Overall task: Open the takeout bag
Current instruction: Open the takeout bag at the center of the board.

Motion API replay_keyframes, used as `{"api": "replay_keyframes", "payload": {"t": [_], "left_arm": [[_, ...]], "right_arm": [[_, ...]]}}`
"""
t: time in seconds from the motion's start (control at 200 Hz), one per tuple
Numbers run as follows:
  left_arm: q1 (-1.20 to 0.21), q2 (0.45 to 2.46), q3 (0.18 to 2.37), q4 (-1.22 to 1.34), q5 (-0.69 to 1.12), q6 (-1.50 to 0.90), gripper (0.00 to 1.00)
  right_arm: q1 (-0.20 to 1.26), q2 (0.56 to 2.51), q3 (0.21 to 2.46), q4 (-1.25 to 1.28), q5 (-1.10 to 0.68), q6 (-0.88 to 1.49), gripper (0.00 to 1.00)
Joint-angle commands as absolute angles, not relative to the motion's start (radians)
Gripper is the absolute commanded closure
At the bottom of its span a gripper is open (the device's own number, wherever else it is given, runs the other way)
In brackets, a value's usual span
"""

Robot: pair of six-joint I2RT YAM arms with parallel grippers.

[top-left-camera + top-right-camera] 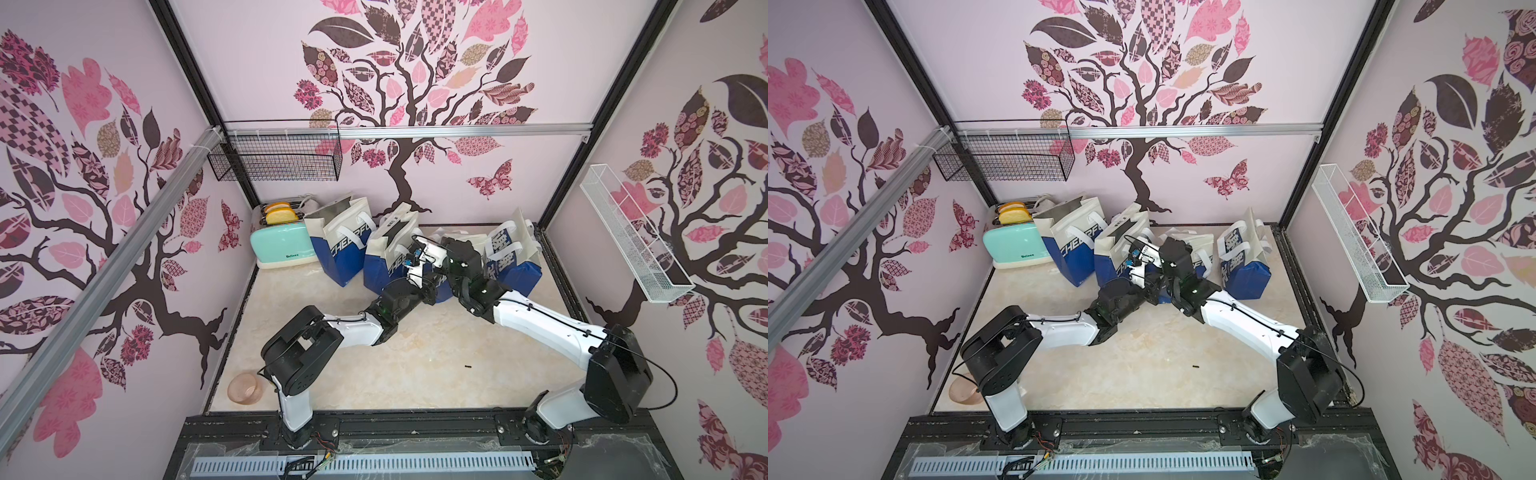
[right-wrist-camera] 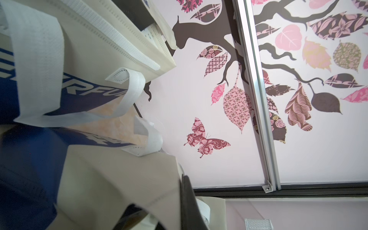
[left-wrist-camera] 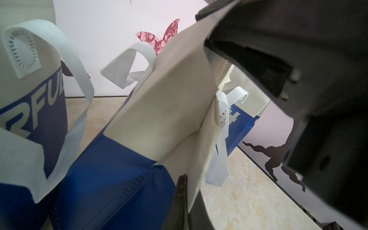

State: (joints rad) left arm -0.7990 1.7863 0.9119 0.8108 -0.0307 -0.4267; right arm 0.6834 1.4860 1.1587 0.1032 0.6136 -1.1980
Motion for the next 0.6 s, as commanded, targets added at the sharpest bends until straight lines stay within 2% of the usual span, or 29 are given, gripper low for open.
{"api": "replay_keyframes", "payload": {"t": [0.0, 0.26, 0.455, 0.595], "left_arm": [[-0.802, 1.777, 0.876, 0.628, -0.067, -0.428, 1.00], [-0.807, 1.781, 0.919, 0.476, -0.106, -0.449, 1.00], [-0.805, 1.776, 0.930, 0.453, -0.116, -0.471, 1.00], [-0.806, 1.765, 0.959, 0.429, -0.095, -0.491, 1.00]], "right_arm": [[0.669, 1.483, 1.296, 0.150, 0.723, -1.303, 1.00], [0.686, 1.547, 1.512, -0.013, 0.755, -1.364, 1.00], [0.681, 1.550, 1.618, -0.215, 0.703, -1.220, 1.00], [0.665, 1.522, 1.557, -0.291, 0.672, -1.105, 0.59]]}}
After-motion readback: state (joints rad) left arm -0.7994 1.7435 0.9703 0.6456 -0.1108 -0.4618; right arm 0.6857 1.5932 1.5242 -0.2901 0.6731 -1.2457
